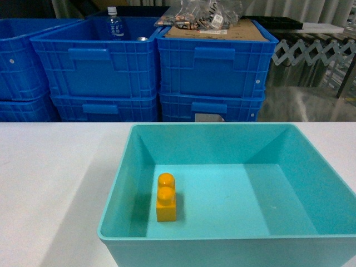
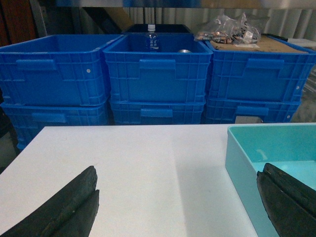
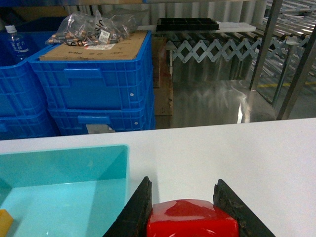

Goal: Pick red block from blue box to shelf

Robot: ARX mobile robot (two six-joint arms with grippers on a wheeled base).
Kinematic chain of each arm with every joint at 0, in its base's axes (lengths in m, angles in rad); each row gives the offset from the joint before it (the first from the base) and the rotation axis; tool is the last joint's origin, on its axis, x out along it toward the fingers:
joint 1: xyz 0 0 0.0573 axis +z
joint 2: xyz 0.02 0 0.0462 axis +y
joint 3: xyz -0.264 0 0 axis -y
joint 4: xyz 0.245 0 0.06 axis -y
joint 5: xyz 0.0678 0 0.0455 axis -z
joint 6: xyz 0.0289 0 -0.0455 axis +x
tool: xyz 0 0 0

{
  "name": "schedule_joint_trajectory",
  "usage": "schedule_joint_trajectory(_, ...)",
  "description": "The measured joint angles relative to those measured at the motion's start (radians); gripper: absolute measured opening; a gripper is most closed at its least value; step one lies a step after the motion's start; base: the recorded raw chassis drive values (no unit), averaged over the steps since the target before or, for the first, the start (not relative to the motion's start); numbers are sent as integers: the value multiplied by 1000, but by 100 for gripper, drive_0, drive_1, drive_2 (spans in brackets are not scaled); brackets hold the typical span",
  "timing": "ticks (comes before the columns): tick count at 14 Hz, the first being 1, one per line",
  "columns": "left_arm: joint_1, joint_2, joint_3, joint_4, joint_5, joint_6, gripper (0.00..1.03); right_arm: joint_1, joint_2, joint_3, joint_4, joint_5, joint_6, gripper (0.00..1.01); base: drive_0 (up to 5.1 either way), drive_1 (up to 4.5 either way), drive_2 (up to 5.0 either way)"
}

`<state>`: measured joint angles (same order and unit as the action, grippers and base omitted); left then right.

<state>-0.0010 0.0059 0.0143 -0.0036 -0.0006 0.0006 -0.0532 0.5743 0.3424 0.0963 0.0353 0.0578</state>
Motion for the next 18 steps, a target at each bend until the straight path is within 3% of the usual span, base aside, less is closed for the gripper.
schedule_joint_trajectory(18,1,0,0,0,0,0,98,0,0,0,0,2,2,29,0,0,0)
